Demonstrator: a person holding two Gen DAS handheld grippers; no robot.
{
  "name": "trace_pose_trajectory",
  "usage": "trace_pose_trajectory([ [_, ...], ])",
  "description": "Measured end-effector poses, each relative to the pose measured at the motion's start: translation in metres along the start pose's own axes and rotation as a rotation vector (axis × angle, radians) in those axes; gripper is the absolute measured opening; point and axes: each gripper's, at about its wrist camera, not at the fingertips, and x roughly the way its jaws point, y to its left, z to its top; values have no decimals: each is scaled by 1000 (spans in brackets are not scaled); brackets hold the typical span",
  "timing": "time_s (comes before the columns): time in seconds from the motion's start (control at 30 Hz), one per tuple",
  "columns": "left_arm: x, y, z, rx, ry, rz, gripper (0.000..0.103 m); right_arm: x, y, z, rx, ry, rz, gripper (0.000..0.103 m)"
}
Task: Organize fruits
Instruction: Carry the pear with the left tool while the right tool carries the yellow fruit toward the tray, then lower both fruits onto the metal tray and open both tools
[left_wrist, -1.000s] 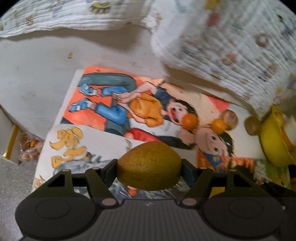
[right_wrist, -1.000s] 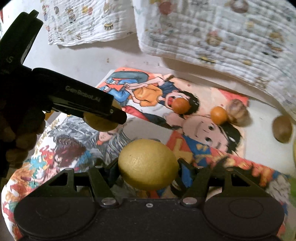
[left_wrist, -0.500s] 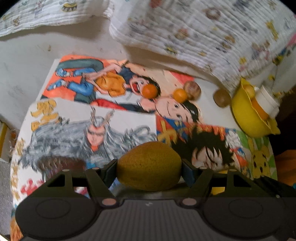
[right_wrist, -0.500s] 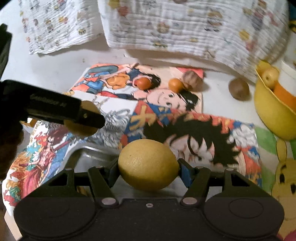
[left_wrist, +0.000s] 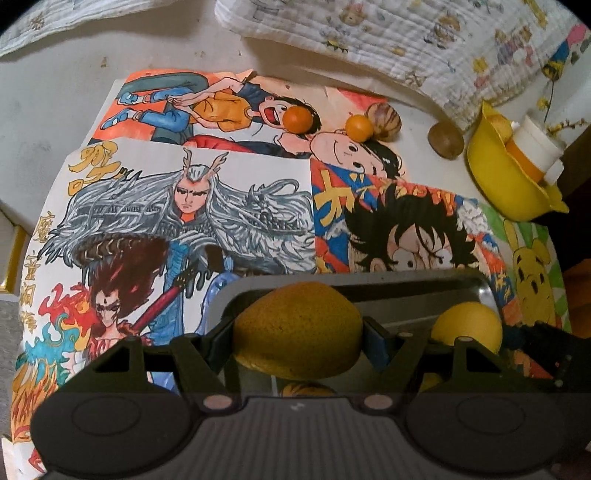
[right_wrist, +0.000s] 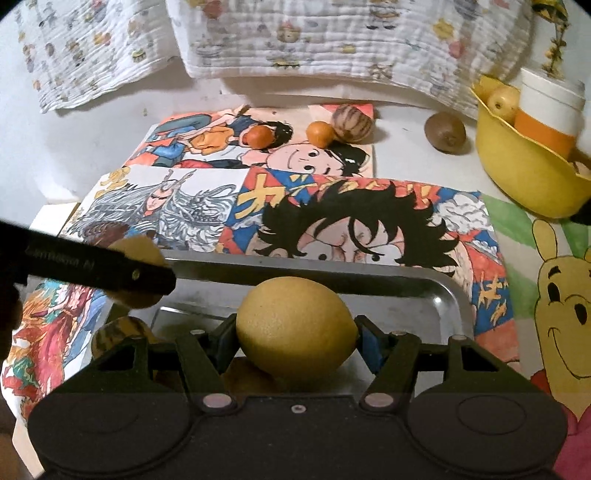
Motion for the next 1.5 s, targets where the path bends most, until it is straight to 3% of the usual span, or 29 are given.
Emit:
trace_pose_trajectory([
  [0.7, 12, -3, 0, 2, 40, 62, 76, 7, -6, -2, 15, 11, 9, 68],
  [0.87, 8, 2, -1, -73, 53, 46, 76, -4, -9, -4, 22, 11, 16, 75],
  [1.0, -9, 7, -4, -116, 19, 20, 86, -23, -10, -6, 33, -13, 10, 83],
  [1.27, -48, 4, -25, -69, -48, 23, 99, -59, 4, -21, 30, -47, 19, 96],
  [1.33, -56, 4, -34, -55, -68, 33, 100, -67, 10, -28, 21, -55, 19, 101],
  [1.5, -72, 9, -62, -8, -95, 70, 100, -77, 21, -47, -12, -47, 26, 102],
])
